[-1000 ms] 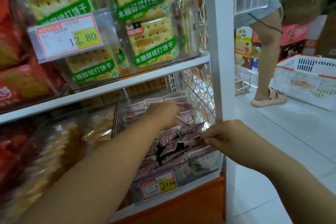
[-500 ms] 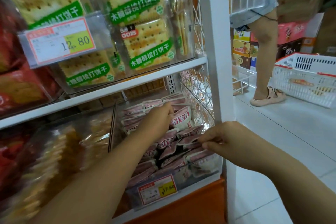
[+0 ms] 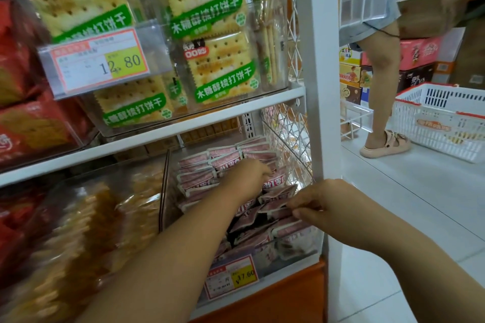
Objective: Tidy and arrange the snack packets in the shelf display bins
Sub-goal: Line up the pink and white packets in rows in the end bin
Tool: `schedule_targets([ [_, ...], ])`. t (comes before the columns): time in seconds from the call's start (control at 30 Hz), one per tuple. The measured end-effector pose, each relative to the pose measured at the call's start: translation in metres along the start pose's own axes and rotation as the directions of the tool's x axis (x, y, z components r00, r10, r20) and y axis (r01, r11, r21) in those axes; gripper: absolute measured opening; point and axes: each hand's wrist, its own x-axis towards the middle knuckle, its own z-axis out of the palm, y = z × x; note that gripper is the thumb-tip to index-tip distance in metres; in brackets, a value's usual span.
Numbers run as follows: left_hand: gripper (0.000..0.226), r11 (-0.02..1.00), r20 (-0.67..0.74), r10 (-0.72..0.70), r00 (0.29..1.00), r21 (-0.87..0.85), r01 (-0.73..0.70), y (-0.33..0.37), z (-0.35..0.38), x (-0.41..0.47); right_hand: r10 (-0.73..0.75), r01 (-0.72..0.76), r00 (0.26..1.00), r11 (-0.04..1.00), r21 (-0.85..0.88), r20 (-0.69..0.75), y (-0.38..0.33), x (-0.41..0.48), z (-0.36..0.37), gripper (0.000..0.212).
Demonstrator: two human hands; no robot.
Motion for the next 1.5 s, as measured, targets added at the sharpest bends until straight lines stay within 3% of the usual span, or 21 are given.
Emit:
schedule_targets([
  [0.17,0.031,0.989,0.070,-0.022,0.997,-0.144,0.032,0.000,-0.007,-0.008,-0.012,0.012,1.000,1.000,0.019,0.012,0.000,-0.001,-0.004,0.021],
  [0.27,0.042,0.974,-0.045,-0.015,0.999,-0.224,0.005,0.002,-0.018,-0.032,0.020,-0.018,1.000,0.996,0.085,-0.023,0.001,-0.009,-0.008,0.022],
  [0.37,0.034,0.967,-0.089,0.108,0.990,-0.222,-0.125,0.010,-0.027,-0.065,0.067,-0.061,0.994,0.996,0.065,-0.091,0.006,-0.014,-0.011,0.020],
  [0.47,0.036,0.968,0.143,0.238,0.961,-0.111,-0.224,0.018,-0.024,-0.087,0.091,-0.092,0.994,0.996,-0.005,-0.056,0.005,-0.016,-0.010,0.014],
  [0.53,0.040,0.966,0.207,0.257,0.944,-0.028,-0.257,0.019,-0.016,-0.085,0.093,-0.093,0.996,0.995,-0.030,0.005,0.001,-0.015,-0.005,0.014],
  [0.8,0.036,0.973,0.137,0.184,0.973,0.117,-0.200,0.018,-0.014,-0.057,0.197,-0.186,0.974,0.977,-0.107,0.111,-0.004,-0.014,0.008,0.045],
  [0.9,0.034,0.970,0.129,0.181,0.975,0.141,-0.198,0.016,-0.014,-0.050,0.189,-0.174,0.976,0.976,-0.134,0.109,-0.005,-0.015,0.009,0.046],
  [0.93,0.033,0.973,0.145,0.198,0.970,0.093,-0.212,0.016,-0.013,-0.049,0.158,-0.150,0.986,0.981,-0.126,0.055,-0.005,-0.014,0.008,0.041],
  [1.03,0.033,0.945,0.129,0.194,0.973,-0.291,-0.150,0.014,-0.020,-0.059,0.037,-0.047,0.992,0.995,-0.084,-0.121,-0.008,-0.008,0.008,0.031],
  [1.1,0.025,0.914,0.056,0.123,0.991,-0.395,-0.091,0.009,-0.032,-0.070,-0.011,0.000,0.995,0.994,-0.112,-0.100,-0.012,-0.003,0.012,0.030],
  [1.17,0.009,0.955,0.000,0.117,0.993,-0.274,-0.113,0.002,-0.042,-0.083,-0.036,0.031,0.999,0.985,-0.170,-0.027,-0.012,0.002,0.018,0.033],
  [1.2,0.007,0.973,0.038,0.135,0.990,-0.194,-0.125,0.000,-0.044,-0.090,-0.031,0.030,1.000,0.982,-0.185,-0.003,-0.011,0.004,0.019,0.033],
  [1.3,0.023,0.993,0.252,0.115,0.961,0.010,-0.122,0.001,-0.040,-0.106,-0.009,0.010,1.000,0.982,-0.188,0.006,-0.011,0.007,0.017,0.033],
  [1.5,0.050,0.993,0.318,0.072,0.945,0.067,-0.098,0.000,-0.038,-0.104,0.019,-0.028,0.998,0.981,-0.191,-0.052,-0.011,0.010,0.022,0.027],
])
